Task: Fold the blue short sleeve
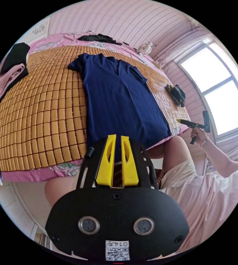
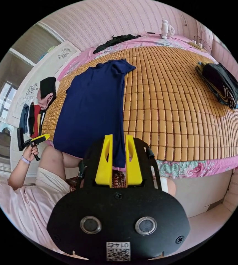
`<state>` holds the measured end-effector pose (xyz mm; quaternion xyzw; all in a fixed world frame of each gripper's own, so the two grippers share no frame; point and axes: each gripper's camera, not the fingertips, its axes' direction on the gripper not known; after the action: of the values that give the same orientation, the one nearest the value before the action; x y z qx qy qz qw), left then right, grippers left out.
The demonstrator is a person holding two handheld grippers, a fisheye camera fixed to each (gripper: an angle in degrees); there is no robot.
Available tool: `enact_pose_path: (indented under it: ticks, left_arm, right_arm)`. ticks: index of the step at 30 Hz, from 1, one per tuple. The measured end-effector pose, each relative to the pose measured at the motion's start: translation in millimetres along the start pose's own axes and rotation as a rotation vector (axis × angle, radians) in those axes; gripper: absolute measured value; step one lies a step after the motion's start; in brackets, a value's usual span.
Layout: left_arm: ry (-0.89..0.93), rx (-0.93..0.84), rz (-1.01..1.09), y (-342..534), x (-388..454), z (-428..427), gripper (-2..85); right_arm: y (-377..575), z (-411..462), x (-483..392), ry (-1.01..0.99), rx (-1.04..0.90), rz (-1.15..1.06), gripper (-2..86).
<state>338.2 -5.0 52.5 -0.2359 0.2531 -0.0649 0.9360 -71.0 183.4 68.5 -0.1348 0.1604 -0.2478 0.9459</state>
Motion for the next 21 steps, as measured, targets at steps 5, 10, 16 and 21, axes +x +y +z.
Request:
enact_pose_path:
  ticks: [5, 10, 16, 21]
  left_arm:
    - [-0.18, -0.123, 0.098, -52, 24, 56, 4.5]
    - [-0.207, -0.23, 0.127, -83, 33, 100, 0.4]
    - [-0.19, -0.289, 0.124, -116, 40, 133, -0.2]
    - [-0.201, -0.372, 0.109, -141, 48, 150, 2.7]
  right_arm:
    - [-56, 22, -10, 0.056, 0.028, -0.074, 8.9]
    - [-132, 69, 12, 0.079, 0.017, -0.049, 9.6]
    - [-209, 134, 73, 0.094, 0.039, 0.196, 9.8]
    - [-177, 126, 119, -0.18, 0.199, 0.362, 1.9]
